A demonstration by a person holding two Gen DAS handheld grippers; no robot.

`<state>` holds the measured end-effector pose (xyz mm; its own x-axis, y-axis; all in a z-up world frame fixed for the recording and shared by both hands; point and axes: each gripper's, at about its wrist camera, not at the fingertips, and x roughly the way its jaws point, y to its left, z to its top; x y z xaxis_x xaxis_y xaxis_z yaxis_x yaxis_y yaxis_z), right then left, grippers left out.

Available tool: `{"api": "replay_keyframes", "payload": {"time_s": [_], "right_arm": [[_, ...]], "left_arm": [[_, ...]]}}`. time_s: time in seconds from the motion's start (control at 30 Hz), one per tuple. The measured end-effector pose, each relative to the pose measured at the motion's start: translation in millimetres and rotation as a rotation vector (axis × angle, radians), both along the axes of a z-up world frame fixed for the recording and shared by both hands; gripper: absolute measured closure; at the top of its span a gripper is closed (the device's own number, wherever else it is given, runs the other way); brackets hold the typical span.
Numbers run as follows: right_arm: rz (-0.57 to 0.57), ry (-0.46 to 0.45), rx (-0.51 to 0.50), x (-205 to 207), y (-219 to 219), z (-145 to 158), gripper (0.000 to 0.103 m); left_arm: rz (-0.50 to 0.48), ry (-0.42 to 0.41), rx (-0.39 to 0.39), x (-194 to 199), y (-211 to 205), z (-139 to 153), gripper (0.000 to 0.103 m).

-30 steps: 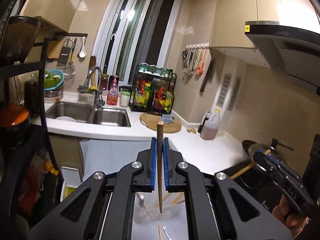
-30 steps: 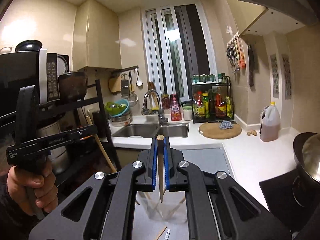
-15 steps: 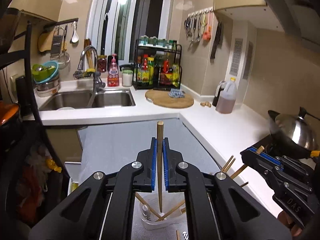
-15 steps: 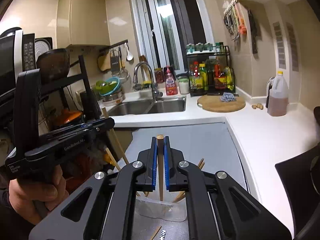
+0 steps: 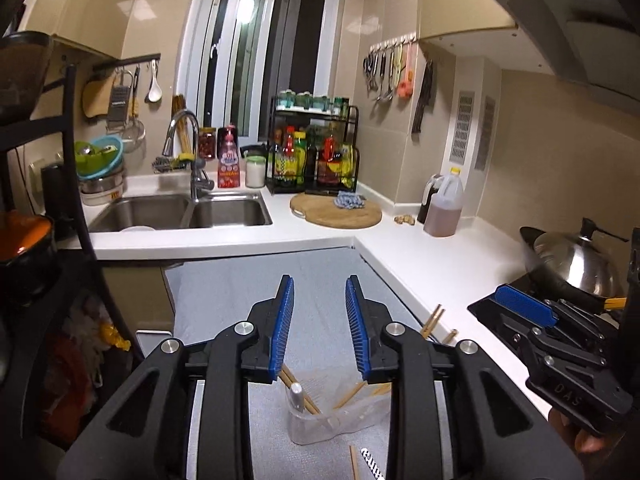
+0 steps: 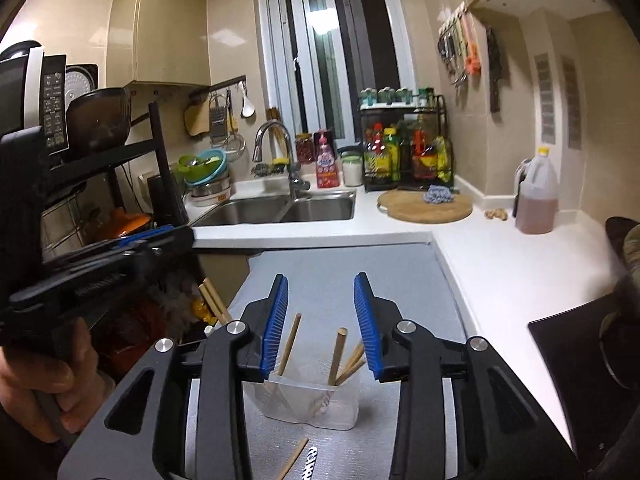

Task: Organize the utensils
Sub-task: 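Open both grippers to drop the chopsticks into the container, then move the right gripper to the white spoon while the left gripper returns toward the last chopstick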

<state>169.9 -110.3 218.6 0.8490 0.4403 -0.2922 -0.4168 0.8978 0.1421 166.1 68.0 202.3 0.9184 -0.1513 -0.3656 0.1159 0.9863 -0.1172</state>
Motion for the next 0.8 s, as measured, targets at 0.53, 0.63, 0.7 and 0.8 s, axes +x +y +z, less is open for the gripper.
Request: {"api": "replay_keyframes", "payload": {"time_s": [0.53, 0.63, 0.7, 0.8], "right_arm": [[-0.041, -0.010, -0.032, -125.2, -35.7, -54.3, 0.068], [-0.040, 0.029, -0.042, -140.0, -36.6, -77.0, 0.068], [-0.033, 0.045, -0.055, -148.4, -35.1, -89.0, 0.068], [-0.023, 0.082, -0.070, -161.0, -32.6, -110.0, 0.068]], "left_arm": [[0.065, 0.080, -0.035, -132.7, -6.4, -97.3, 0.076], [0.064, 0.106, -0.019, -147.9, -12.7, -119.5, 0.076], [0.062, 0.118, -0.016, -156.6, -16.0, -130.9, 0.076], [0.065, 0.133, -0.008, -168.0, -21.3, -148.6, 0.076]]}}
